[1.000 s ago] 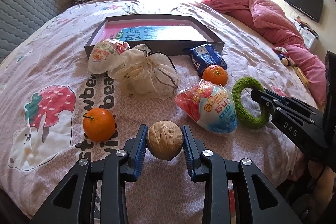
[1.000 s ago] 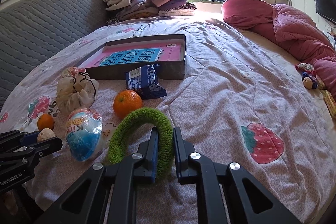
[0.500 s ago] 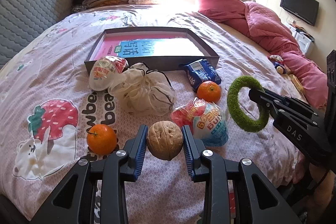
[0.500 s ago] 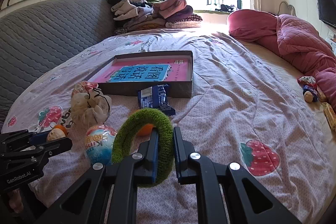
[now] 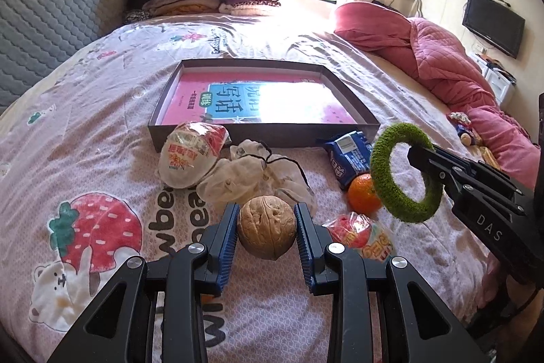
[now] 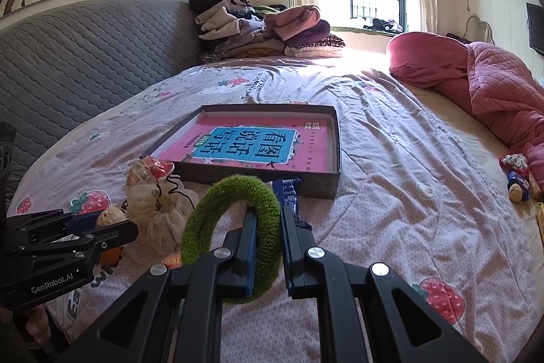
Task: Organize objects
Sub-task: 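Carry the walnut and green ring over the grey box tray with both tools, then open left tool to drop walnut on the book while right tool releases the ring, then withdraw both open tools from the tray back toward the remaining objects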
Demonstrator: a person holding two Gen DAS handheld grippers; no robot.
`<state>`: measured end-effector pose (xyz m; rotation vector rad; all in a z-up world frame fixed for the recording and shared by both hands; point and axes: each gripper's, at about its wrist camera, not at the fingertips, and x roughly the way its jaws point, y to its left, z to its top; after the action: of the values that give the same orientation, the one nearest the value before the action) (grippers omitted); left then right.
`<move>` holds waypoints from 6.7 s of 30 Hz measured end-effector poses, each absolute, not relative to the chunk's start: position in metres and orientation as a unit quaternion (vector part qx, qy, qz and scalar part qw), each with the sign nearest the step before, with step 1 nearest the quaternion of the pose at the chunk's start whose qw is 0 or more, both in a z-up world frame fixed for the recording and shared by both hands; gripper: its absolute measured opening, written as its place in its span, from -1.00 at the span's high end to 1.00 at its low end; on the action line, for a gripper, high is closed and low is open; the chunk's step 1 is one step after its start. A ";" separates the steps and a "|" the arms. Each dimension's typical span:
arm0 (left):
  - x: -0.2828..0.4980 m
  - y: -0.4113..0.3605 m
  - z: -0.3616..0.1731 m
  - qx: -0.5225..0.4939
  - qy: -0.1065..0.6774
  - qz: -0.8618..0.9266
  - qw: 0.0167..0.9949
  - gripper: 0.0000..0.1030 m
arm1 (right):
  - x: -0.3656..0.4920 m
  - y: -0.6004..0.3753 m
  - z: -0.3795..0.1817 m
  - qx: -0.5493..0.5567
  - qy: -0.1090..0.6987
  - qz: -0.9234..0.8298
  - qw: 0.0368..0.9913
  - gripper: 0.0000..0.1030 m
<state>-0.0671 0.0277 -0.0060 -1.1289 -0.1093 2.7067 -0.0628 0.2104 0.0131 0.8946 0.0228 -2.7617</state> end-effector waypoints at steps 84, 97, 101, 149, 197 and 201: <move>-0.295 -0.001 -0.039 -0.499 -0.073 0.863 0.030 -0.06 | -0.245 0.213 -0.034 0.418 0.049 -0.905 0.054 0.73; -0.273 0.002 -0.017 -0.474 -0.072 0.877 0.037 -0.35 | -0.237 0.208 -0.018 0.390 0.073 -0.916 0.055 0.35; -0.263 0.003 -0.010 -0.462 -0.063 0.884 0.035 -0.37 | -0.233 0.206 -0.010 0.382 0.071 -0.919 0.063 0.29; -0.123 -0.014 0.047 -0.386 -0.045 0.921 0.003 -0.49 | -0.125 0.184 0.053 0.313 0.062 -0.938 0.136 -0.14; -0.073 -0.002 -0.017 -0.432 -0.022 0.902 0.010 -0.49 | -0.086 0.201 -0.004 0.375 0.045 -0.917 0.131 -0.15; -0.070 0.000 -0.019 -0.435 -0.017 0.900 0.012 -0.49 | -0.080 0.201 -0.004 0.374 0.044 -0.917 0.133 -0.15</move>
<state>-0.0704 0.0001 -0.0194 -1.3566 -0.0530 2.8061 -0.0804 0.2011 -0.0042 1.0848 0.1284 -2.6596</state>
